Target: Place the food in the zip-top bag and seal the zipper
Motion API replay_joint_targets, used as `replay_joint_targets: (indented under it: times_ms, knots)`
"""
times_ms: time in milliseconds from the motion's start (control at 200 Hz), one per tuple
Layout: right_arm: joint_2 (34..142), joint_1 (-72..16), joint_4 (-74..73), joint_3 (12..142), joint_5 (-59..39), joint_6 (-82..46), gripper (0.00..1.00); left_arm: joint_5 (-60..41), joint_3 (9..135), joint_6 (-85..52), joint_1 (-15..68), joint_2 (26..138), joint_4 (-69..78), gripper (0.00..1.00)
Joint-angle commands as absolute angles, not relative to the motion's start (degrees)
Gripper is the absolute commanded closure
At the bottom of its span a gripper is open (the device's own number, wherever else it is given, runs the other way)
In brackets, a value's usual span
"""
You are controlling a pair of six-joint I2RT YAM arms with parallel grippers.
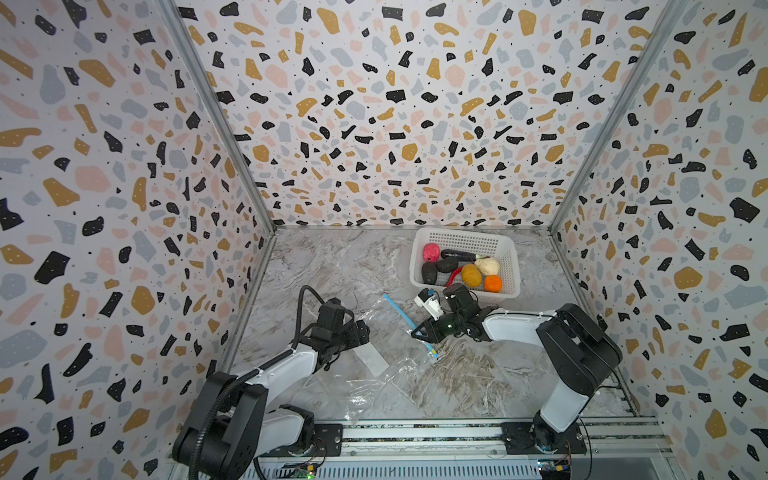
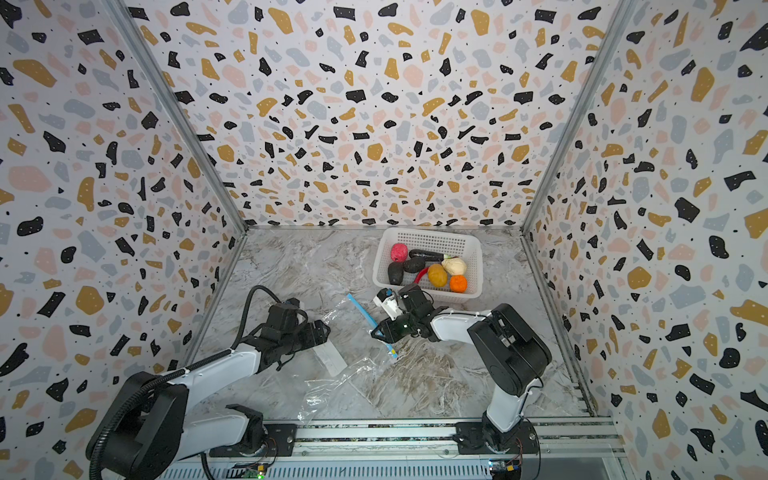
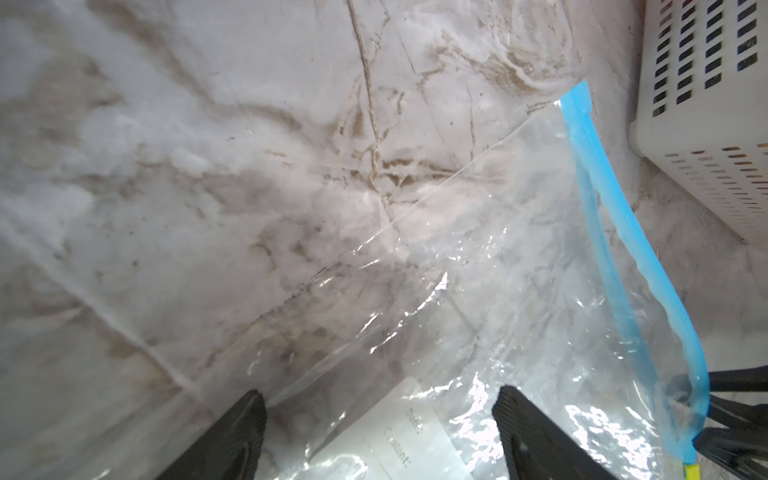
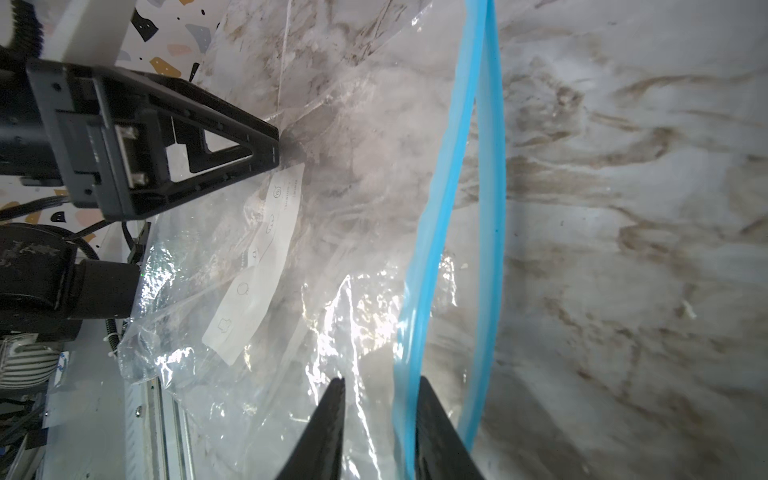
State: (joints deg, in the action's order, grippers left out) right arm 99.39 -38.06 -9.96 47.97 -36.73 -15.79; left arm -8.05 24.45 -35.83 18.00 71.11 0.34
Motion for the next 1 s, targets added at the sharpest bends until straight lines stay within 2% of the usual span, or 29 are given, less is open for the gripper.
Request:
replay_joint_targets:
  times_ms: [0,120,280,536,746,996]
  knots:
    - [97.6,-38.5,-11.6,47.8,-38.3,-16.8,0.74,-9.0,22.4,-36.9,17.6,72.0,-2.0,0.11]
    - [97.7,-38.7,-13.9,47.0,-40.1,-18.3,0.84,-9.6,22.7,-37.0,17.6,72.1,-1.7,0.11]
    - [96.8,-39.8,-21.3,44.3,-41.4,-19.7,0.91,-10.0,26.5,-36.5,17.7,71.5,-3.4,0.11]
    - [94.2,-45.6,-45.8,35.4,-32.9,-18.0,1.0,-11.6,38.6,-36.1,19.5,71.0,-7.0,0.11]
    - [94.7,-51.6,-54.9,32.8,-20.4,-7.5,1.0,-10.7,44.4,-35.9,23.9,71.5,-10.2,0.13]
    - [99.4,-53.8,-55.9,36.5,-15.8,-9.4,1.0,-8.0,47.5,-35.4,27.6,71.4,-14.4,0.2]
